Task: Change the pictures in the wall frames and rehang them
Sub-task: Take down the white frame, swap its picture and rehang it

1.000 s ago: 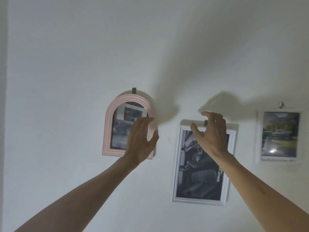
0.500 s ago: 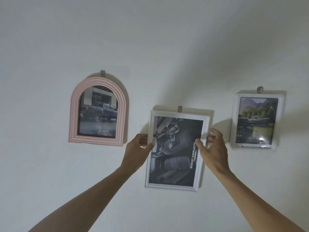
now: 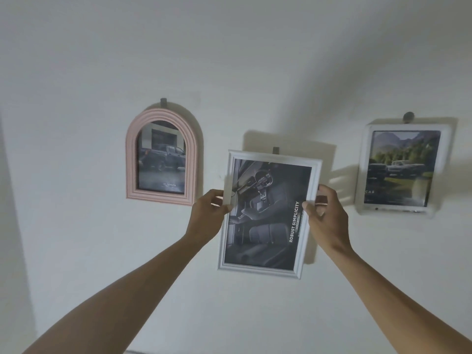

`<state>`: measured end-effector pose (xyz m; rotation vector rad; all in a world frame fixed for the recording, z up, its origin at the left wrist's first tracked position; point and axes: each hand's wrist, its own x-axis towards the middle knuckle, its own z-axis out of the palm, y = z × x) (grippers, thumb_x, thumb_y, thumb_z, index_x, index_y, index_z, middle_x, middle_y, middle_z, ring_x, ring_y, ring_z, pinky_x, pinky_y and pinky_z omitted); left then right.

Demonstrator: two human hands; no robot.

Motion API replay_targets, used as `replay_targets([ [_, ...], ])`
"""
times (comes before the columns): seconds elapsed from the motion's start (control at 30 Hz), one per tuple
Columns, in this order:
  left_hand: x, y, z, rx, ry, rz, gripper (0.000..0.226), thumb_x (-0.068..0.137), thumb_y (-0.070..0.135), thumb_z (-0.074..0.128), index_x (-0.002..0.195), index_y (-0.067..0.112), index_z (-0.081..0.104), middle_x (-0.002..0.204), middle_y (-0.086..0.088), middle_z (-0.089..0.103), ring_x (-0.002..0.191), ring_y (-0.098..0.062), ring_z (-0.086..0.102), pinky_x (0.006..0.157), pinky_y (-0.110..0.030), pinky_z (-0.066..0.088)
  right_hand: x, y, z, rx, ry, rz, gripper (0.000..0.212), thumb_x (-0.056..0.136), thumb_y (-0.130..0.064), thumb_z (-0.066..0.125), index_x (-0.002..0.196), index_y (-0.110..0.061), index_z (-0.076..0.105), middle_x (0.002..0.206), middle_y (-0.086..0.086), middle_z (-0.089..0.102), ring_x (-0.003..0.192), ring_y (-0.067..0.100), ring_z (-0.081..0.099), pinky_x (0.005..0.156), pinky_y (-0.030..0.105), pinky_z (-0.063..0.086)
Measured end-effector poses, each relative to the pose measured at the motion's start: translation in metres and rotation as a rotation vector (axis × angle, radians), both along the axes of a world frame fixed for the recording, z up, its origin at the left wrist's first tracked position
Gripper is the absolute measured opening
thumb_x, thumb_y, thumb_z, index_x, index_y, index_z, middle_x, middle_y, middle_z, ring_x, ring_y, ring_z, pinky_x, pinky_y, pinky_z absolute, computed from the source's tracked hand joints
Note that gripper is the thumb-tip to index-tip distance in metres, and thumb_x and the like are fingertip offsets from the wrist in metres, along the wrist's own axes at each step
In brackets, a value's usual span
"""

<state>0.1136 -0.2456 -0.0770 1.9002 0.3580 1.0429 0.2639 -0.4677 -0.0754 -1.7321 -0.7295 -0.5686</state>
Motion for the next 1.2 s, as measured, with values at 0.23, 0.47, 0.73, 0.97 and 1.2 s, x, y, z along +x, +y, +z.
replay_targets([
  [0.23, -0.04, 0.008, -0.026, -0.009, 0.111, 0.013, 0.015, 0.088, 0.023, 0.07, 0.099, 0.026, 0.06, 0.09, 0.009, 0.067, 0.08, -0.006, 0.065, 0.073, -0.023, 0.052, -0.037, 0.007, -0.026, -0.071, 0.087, 0.011, 0.042, 0.093, -0.017, 0.066, 0.131, -0.014, 0.05, 0.105, 0.002, 0.064, 0.087, 0.017, 0.062, 0.065, 0.002, 0.038],
  [0.47, -0.114, 0.028, -0.091, -0.114, 0.247, 0.005, 0.015, 0.084, 0.021, 0.073, 0.095, 0.022, 0.063, 0.093, 0.006, 0.068, 0.083, -0.016, 0.068, 0.081, -0.033, 0.053, -0.091, 0.038, -0.1, -0.222, 0.257, 0.018, 0.046, 0.092, -0.018, 0.066, 0.134, -0.011, 0.047, 0.11, 0.007, 0.064, 0.088, 0.02, 0.064, 0.068, 0.01, 0.043],
  [0.73, -0.187, 0.023, -0.179, -0.047, 0.422, 0.082, 0.019, 0.086, 0.022, 0.072, 0.099, 0.021, 0.058, 0.09, 0.01, 0.063, 0.083, -0.011, 0.062, 0.08, -0.027, 0.055, -0.192, 0.065, -0.182, -0.46, 0.44, 0.077, 0.069, 0.092, -0.034, 0.064, 0.149, -0.017, 0.029, 0.14, 0.009, 0.045, 0.125, 0.024, 0.052, 0.104, 0.041, 0.047],
  [0.97, -0.219, -0.021, -0.217, -0.004, 0.406, 0.08, 0.012, 0.081, 0.028, 0.069, 0.087, 0.027, 0.06, 0.071, 0.01, 0.061, 0.067, -0.005, 0.058, 0.066, -0.032, 0.052, -0.252, 0.099, -0.17, -0.375, 0.671, 0.269, 0.065, 0.089, -0.059, 0.057, 0.141, -0.025, 0.039, 0.113, -0.007, 0.062, 0.099, 0.016, 0.065, 0.079, 0.029, 0.05],
  [1.2, -0.224, -0.059, -0.244, 0.166, 0.452, 0.006, 0.022, 0.084, 0.04, 0.065, 0.099, 0.027, 0.055, 0.085, 0.013, 0.062, 0.075, -0.01, 0.061, 0.072, -0.034, 0.05, -0.257, 0.095, -0.177, -0.362, 0.695, 0.118, 0.051, 0.083, -0.031, 0.065, 0.129, -0.013, 0.052, 0.103, -0.001, 0.068, 0.09, 0.023, 0.069, 0.083, 0.042, 0.059],
])
